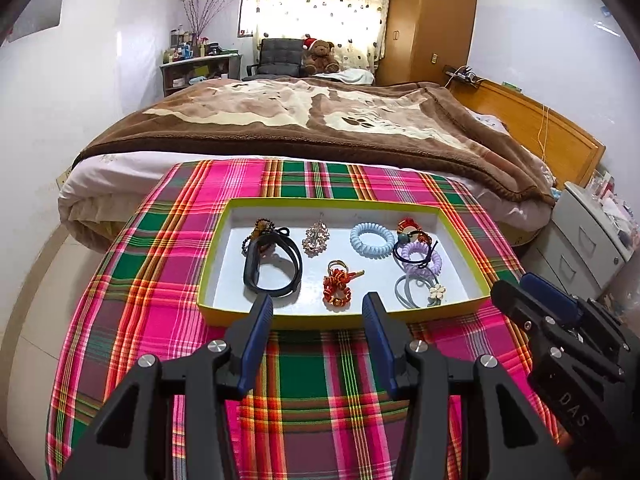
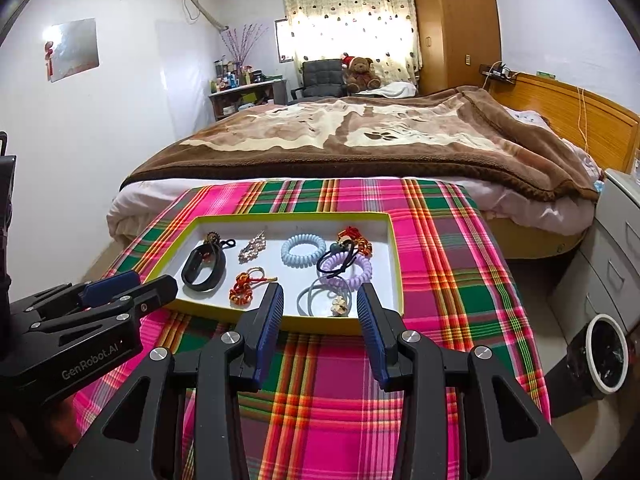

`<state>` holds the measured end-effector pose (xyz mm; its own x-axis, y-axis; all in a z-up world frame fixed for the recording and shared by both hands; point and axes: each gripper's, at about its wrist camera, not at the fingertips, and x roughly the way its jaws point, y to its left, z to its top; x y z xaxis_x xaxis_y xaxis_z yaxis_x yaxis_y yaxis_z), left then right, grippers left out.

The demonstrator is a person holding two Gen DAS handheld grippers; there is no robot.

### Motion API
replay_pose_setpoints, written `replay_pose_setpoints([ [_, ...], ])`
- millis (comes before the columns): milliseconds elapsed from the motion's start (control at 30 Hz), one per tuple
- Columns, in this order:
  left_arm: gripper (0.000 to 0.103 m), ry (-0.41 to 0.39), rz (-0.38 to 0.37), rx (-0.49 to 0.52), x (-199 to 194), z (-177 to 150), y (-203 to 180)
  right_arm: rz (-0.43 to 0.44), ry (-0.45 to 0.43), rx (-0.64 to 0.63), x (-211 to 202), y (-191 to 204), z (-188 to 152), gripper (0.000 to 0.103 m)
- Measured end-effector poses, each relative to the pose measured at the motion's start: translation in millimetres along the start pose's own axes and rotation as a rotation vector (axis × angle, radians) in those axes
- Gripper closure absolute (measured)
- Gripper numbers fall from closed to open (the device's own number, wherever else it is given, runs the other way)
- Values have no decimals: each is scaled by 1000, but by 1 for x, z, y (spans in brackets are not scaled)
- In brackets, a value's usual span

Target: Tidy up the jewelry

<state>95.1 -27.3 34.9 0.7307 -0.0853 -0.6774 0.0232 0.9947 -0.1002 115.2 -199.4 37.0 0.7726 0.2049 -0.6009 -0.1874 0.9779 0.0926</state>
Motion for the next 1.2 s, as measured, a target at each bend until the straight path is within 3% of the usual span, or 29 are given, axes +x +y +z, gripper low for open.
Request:
replay_pose_setpoints([
  [1200,55,11,13,3,1,0,3,2,7,2,1,1,-1,64],
])
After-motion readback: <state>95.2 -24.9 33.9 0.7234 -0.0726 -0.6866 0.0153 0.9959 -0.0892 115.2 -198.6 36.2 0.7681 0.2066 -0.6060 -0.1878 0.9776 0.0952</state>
